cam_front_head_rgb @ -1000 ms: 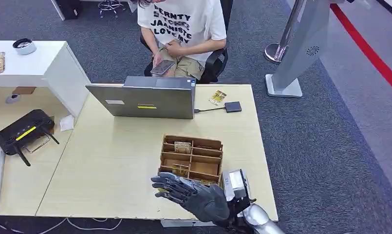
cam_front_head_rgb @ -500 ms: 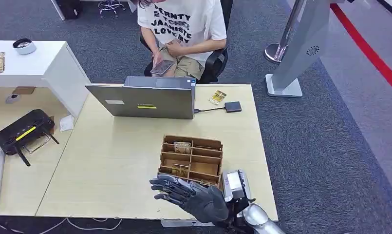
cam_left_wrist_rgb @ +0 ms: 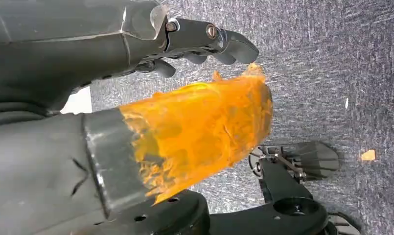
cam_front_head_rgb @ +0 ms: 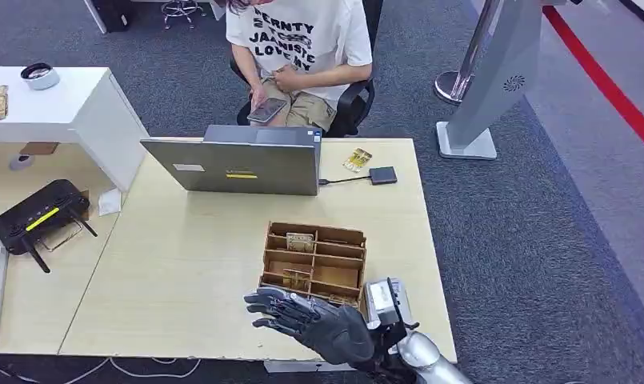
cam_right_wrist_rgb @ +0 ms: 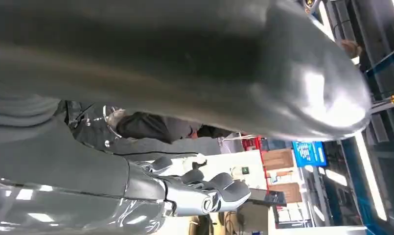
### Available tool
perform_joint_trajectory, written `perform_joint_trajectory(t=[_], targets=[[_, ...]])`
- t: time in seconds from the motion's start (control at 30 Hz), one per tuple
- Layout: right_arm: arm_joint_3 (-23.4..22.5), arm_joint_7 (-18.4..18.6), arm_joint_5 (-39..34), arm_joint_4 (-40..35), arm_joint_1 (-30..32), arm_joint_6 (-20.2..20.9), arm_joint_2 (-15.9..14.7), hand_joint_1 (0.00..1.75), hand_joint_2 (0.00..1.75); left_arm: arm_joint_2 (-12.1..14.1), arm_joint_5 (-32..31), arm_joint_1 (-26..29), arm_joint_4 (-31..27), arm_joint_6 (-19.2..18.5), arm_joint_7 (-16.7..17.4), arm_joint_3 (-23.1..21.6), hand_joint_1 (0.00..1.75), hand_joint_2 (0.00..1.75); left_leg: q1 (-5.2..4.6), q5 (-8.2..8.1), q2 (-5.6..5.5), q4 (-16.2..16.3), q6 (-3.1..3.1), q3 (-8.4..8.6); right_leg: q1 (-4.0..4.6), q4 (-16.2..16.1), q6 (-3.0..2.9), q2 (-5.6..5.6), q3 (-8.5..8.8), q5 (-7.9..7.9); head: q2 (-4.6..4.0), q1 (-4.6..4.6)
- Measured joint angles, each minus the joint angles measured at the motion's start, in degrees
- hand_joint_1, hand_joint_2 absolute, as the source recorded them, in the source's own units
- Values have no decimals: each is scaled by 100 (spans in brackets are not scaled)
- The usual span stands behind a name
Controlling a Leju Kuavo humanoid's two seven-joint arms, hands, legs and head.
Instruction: Pass the card to the sensor for recognition and then transmit it.
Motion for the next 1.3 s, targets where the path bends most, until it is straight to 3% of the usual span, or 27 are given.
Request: perform_joint_trajectory(t=[0.7, 0.73, 1.3], targets=[[81, -59, 61, 22, -13, -101, -74, 0, 0, 0, -28, -17, 0, 66, -37, -140, 0, 0, 0, 0, 0, 0, 0, 1, 0, 0, 0, 0, -1, 0, 0, 0], [81, -68, 66, 20, -6, -107, -81, 0, 0, 0, -33, -17, 0, 63, -37, -144, 0, 175, 0, 0, 0, 0, 0, 1, 0, 0, 0, 0, -1, 0, 0, 0], [57, -76, 197, -214, 224, -254, -236, 0, 0, 7, -116, -119, 0, 66, -39, -382, 0, 175, -1, 0, 1, 0, 0, 1, 0, 0, 0, 1, -2, 0, 0, 0]])
